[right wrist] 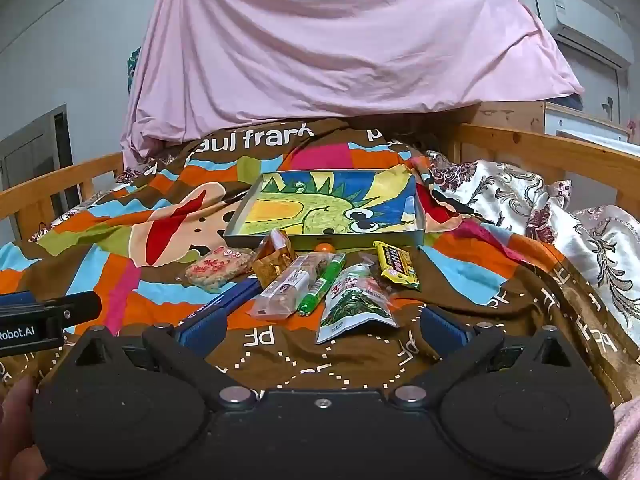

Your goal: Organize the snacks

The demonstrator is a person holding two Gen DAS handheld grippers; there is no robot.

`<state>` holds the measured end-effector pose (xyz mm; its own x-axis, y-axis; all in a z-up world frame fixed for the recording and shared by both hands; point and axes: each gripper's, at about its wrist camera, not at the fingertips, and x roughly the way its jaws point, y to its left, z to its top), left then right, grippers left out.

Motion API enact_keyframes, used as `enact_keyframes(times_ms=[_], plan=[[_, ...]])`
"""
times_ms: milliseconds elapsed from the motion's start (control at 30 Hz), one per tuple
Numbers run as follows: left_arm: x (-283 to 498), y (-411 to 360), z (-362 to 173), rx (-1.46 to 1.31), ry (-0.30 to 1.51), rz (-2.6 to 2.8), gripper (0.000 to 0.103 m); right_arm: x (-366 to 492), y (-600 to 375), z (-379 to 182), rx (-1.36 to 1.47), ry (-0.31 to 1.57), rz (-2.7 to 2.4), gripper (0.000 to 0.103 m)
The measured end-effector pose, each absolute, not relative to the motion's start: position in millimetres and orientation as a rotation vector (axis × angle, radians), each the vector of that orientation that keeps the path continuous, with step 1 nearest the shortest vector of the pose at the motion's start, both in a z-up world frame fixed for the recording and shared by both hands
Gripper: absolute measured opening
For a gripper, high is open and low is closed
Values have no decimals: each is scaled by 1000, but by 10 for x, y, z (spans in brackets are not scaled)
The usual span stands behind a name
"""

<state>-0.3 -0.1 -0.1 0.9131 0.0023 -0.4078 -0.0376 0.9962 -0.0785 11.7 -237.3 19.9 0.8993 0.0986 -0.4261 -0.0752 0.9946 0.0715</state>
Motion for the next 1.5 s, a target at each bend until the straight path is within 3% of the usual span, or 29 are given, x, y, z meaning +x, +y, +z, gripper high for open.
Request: enact_keyframes(times_ms=[1500], plan=[[-5, -33, 2, -73, 426, 20, 103, 133, -2373, 215, 49, 455, 93, 102]])
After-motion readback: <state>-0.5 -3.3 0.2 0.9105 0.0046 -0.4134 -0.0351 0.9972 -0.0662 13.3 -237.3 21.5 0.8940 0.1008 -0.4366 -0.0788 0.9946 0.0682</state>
